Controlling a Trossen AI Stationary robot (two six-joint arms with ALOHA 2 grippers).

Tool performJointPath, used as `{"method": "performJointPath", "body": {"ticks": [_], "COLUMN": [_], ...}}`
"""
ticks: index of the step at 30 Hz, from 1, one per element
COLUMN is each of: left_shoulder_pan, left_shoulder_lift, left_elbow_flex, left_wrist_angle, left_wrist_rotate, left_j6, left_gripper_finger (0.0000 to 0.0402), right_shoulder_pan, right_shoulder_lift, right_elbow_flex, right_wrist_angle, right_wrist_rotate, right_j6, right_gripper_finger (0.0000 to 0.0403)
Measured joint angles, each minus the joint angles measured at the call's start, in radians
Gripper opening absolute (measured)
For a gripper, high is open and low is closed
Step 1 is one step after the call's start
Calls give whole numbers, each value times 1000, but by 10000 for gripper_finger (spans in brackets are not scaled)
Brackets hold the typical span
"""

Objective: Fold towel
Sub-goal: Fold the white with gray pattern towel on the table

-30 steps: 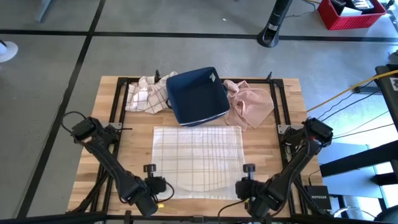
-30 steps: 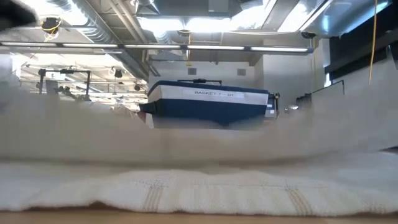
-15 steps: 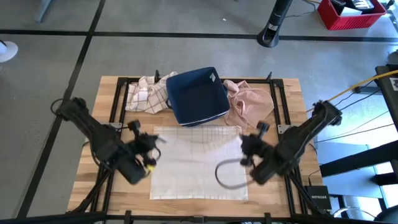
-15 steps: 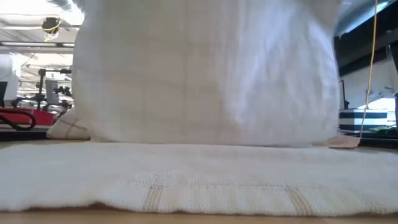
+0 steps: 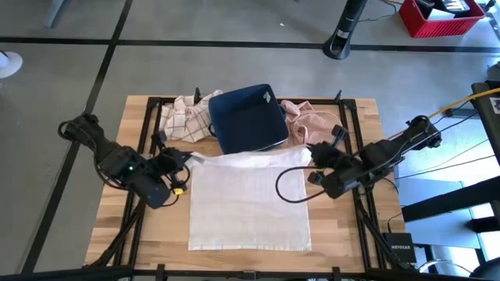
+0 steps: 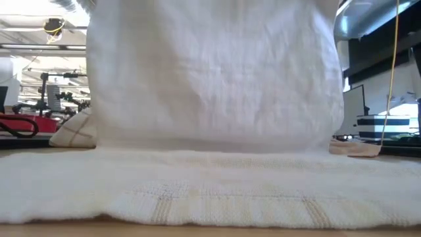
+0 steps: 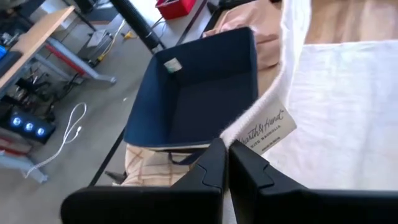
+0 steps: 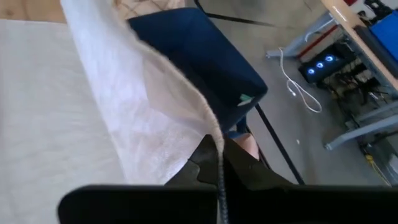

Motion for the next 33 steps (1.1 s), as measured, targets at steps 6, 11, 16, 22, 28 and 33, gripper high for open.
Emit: {"method": "performJointPath", "body": {"ticks": [6, 11, 16, 22, 28, 33], "left_shoulder_pan": [-37, -85, -99, -104, -132, -154], "left_shoulder_lift": [-1, -1, -1, 0, 2, 3], "left_elbow_flex": [31, 56, 46, -5, -109, -222], "left_wrist_angle": [40, 43, 40, 32, 112, 306], "left_wrist_rotate": [2, 3, 59, 159, 254, 335], "left_j6": [20, 13, -41, -136, -224, -217], "left_gripper_finger": [1, 2, 3, 4, 5, 5], "right_shoulder_pan": [1, 2, 2, 16, 104, 197], "right_shoulder_lift": [4, 4, 9, 56, 130, 174], "right_elbow_flex": [53, 100, 104, 104, 104, 81], "right_wrist_angle": [-2, -2, -6, -15, -58, -69], "right_wrist_rotate": [-45, -82, -195, -334, -390, -374], "right_j6": [-21, -23, 9, 51, 114, 174], "right_gripper_finger": [1, 1, 1, 1, 1, 1]}}
